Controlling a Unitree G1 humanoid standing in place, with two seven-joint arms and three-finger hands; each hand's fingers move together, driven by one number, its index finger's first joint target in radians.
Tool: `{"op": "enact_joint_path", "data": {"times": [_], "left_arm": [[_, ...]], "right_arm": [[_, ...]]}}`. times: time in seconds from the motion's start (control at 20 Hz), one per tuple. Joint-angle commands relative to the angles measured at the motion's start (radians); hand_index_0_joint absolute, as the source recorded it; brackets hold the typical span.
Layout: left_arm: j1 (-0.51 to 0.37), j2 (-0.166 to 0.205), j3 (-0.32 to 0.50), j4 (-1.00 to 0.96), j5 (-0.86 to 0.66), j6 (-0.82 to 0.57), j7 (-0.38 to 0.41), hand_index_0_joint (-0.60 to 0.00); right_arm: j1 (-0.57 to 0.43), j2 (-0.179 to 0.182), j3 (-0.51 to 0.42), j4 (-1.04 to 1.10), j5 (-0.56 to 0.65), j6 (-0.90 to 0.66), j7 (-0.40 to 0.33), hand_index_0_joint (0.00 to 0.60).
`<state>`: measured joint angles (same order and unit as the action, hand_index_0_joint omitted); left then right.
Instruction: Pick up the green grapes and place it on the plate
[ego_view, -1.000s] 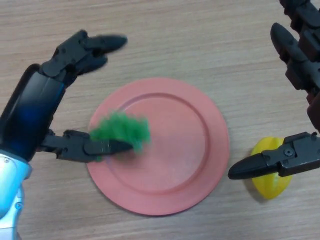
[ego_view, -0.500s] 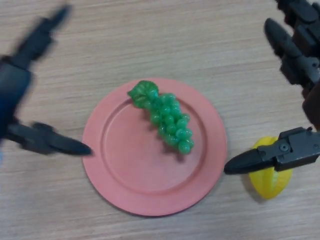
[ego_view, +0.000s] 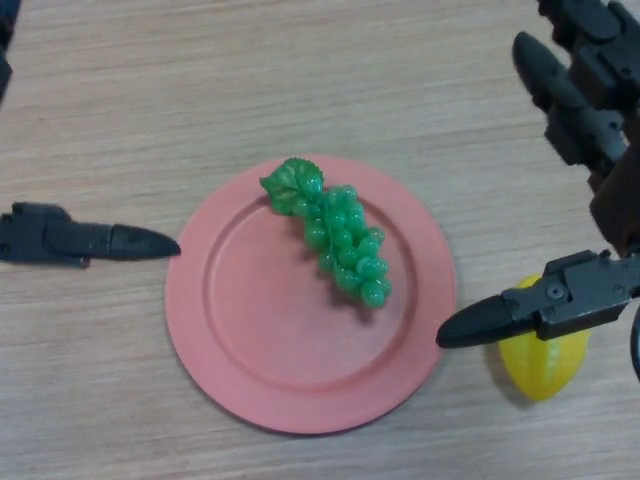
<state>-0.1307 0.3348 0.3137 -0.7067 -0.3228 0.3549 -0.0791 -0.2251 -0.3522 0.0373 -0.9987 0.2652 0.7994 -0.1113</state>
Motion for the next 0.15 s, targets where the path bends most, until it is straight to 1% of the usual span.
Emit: {"op": "enact_joint_path", "data": {"times": [0.05,0.15], "left_arm": [[0.011,0.042,0.088,-0.07,-0.106,0.018,0.046,0.0],[0.028,0.053,0.1,-0.092,-0.175,0.11,0.037,0.0]], "right_arm": [[-0.04,0.014,-0.059,-0.049,-0.041,-0.073,0.018,0.0],[-0.038,0.016,-0.058,-0.049,-0.039,-0.076,0.016,0.0]]}}
